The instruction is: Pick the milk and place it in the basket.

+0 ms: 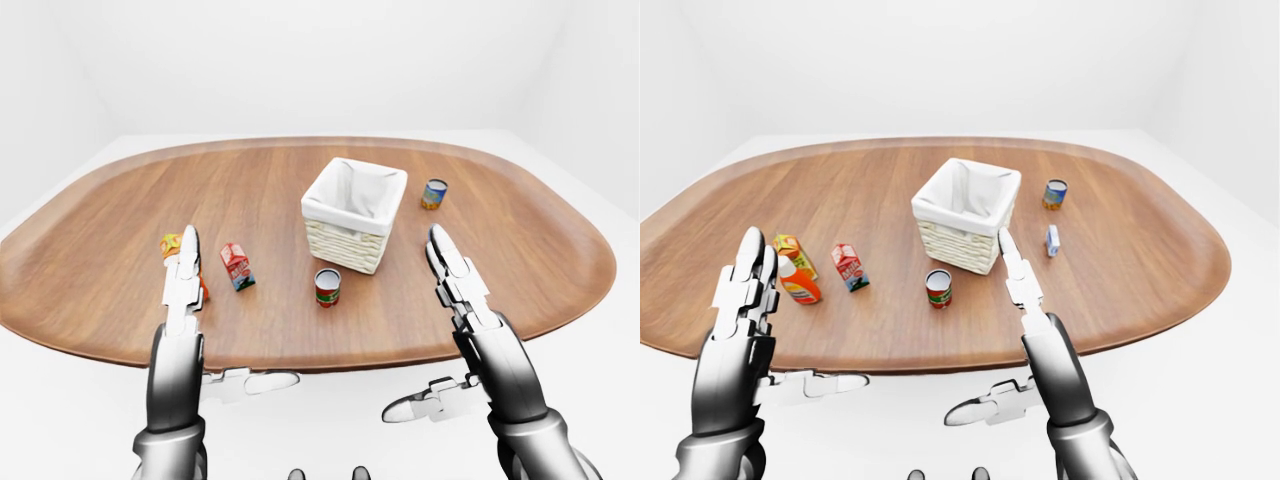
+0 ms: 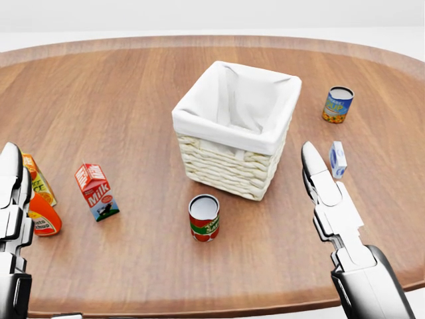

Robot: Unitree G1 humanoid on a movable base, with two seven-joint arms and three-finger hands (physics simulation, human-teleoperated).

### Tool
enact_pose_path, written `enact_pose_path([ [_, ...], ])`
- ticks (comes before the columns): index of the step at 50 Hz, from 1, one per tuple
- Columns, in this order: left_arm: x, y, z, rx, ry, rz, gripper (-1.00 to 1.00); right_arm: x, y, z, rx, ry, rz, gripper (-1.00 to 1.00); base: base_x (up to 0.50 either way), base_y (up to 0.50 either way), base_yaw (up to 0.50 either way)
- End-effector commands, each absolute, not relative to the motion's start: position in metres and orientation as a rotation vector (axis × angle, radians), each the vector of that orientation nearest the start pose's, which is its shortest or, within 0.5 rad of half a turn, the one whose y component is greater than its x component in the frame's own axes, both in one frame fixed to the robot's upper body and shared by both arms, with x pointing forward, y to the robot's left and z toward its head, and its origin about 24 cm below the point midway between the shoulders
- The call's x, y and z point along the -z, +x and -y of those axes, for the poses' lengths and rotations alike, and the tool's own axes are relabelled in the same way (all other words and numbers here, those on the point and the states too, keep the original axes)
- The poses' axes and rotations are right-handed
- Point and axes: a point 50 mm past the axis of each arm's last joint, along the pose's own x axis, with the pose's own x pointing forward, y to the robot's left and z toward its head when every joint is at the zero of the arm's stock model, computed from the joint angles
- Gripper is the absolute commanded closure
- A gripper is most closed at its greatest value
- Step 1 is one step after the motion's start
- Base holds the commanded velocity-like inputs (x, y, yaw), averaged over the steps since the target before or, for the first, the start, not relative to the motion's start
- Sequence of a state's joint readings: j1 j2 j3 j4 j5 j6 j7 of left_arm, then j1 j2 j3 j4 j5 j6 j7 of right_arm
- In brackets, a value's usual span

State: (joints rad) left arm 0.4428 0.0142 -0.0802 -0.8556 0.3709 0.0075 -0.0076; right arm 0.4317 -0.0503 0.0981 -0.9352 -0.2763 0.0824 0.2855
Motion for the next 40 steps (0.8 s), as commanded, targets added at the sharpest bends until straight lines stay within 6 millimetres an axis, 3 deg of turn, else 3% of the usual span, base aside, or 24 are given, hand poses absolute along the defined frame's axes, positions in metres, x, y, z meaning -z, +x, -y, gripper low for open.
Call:
enact_pose_path([
  [1,-0.1489,0.1532,-0.1542,-0.109,0.385,0.408,-1.00,-0.1569,0.1500,0.1402,-0.199,-0.357,0.382,-1.00,0.21,0.00,0.00],
  [40,-0.1467,0.1539,-0.1528,-0.106,0.398,0.409,-1.00,-0.1557,0.1479,0.1377,-0.210,-0.366,0.383,-1.00,0.22,0.00,0.00],
])
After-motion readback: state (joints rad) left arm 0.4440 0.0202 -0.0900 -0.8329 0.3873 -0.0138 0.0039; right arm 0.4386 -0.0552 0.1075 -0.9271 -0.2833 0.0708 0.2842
